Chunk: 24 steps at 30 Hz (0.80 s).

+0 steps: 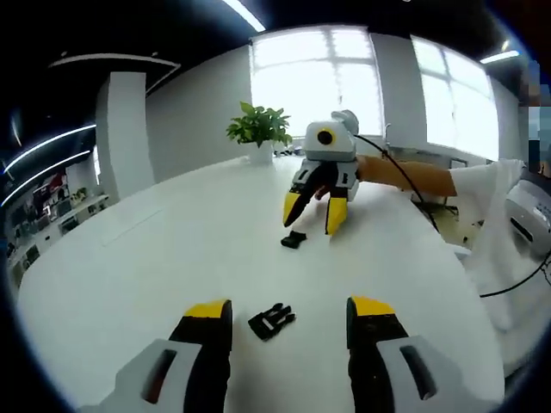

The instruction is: Snap the two parts of the plastic buckle together until the buckle closes and remains connected.

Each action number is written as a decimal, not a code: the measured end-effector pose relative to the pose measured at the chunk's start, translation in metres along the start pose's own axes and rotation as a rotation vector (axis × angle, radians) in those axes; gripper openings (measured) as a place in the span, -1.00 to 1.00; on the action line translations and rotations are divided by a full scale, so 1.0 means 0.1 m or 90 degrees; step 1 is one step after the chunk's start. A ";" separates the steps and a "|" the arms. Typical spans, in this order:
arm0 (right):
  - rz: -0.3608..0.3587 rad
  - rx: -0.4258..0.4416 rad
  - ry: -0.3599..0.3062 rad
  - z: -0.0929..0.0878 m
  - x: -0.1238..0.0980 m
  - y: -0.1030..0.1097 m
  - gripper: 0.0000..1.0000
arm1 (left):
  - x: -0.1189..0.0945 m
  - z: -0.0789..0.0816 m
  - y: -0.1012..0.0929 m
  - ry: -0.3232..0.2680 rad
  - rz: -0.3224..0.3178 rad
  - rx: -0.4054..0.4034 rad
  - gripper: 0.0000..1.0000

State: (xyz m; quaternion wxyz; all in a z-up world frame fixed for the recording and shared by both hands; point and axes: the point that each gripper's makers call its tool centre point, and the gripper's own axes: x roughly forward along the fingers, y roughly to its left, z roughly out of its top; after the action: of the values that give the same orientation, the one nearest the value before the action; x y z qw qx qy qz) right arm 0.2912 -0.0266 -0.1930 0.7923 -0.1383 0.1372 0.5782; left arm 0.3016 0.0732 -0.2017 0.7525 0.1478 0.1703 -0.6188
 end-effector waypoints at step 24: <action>-0.015 0.015 0.014 -0.04 0.07 -0.08 -0.48 | -0.04 -0.08 0.01 0.011 -0.022 -0.025 -0.30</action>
State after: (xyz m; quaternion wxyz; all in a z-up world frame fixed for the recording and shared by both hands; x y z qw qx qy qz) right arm 0.3007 -0.0242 -0.1985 0.7993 -0.1365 0.1510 0.5654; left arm 0.3016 0.0803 -0.2067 0.7431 0.1349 0.1913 -0.6269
